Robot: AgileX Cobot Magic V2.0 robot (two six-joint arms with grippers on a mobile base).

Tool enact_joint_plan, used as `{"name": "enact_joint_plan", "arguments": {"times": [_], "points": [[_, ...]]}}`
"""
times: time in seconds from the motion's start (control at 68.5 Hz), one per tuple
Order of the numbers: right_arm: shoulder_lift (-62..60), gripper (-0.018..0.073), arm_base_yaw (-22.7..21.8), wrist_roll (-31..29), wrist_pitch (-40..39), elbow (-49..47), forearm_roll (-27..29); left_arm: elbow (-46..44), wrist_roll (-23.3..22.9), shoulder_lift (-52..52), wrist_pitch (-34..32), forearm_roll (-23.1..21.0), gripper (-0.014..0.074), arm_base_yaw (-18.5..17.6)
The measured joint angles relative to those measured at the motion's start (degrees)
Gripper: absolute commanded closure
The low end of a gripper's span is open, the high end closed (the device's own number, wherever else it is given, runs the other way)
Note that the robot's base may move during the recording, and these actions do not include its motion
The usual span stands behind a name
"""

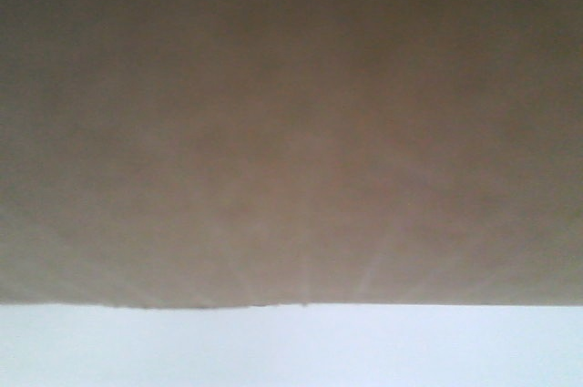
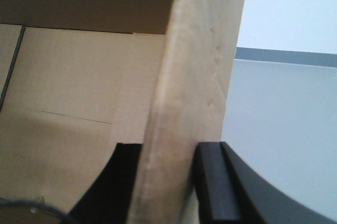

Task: Grab box from left shelf to table start
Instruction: 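Hold the box with both grippers while the base drives to the table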

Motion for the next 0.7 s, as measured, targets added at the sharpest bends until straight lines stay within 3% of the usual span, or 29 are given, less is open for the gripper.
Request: {"name": "enact_joint_plan", "arguments": {"times": [0.701], "points": [[0.0,0.05,0.0,0.0,0.0,0.0,0.23,0.0,0.0,0.0,0.0,0.0,0.0689,0.0]]}}
